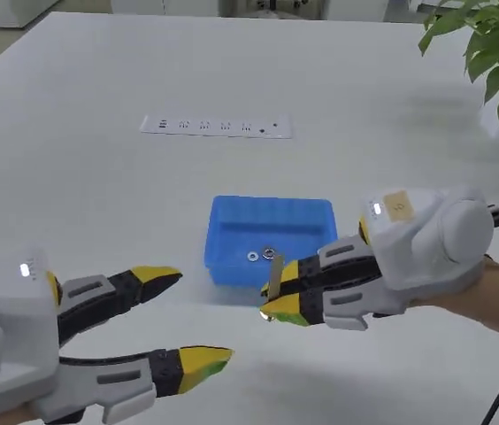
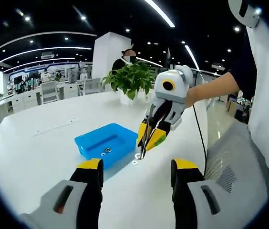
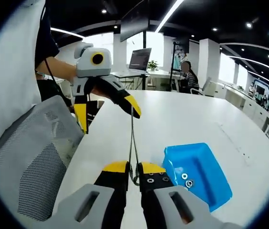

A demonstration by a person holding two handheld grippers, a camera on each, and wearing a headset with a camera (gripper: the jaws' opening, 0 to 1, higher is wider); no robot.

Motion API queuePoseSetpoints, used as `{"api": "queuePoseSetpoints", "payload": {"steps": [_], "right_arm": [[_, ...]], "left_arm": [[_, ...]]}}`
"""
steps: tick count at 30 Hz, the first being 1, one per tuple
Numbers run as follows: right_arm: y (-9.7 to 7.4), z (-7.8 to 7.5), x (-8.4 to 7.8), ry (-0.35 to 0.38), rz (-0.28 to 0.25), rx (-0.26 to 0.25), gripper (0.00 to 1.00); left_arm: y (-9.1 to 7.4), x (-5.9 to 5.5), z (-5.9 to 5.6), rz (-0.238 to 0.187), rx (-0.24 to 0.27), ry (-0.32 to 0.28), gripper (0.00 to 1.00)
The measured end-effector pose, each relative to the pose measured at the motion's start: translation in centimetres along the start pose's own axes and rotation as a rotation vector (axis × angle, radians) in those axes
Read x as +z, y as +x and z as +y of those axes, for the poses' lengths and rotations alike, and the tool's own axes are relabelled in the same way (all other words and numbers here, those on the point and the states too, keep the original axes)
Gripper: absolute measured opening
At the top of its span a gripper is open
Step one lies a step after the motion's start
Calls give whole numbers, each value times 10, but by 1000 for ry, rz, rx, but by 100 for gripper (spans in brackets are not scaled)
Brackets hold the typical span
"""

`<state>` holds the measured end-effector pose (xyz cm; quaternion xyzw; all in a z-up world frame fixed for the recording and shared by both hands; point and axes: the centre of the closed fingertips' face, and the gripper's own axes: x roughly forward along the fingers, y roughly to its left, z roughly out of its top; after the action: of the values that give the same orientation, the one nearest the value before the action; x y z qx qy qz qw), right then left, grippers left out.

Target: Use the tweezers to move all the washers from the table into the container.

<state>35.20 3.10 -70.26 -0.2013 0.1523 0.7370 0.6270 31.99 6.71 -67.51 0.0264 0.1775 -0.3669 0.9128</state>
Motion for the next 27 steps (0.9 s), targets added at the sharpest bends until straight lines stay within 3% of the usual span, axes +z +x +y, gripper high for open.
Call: {"api": "queuePoseSetpoints", "payload": {"steps": [5,17,27], "right_arm": [[-7,-9,12,-5,-15,-29,9],[-15,-33,39,-27,-41,-83,9],[-30,-82,34,-2,-48,-188,9]], "left_arm": [[-7,3,2,-39,31,-28,66],[-16,-11,3,-52,53,-65,72],[-20,-21,5,-22,67,-58,74]]}}
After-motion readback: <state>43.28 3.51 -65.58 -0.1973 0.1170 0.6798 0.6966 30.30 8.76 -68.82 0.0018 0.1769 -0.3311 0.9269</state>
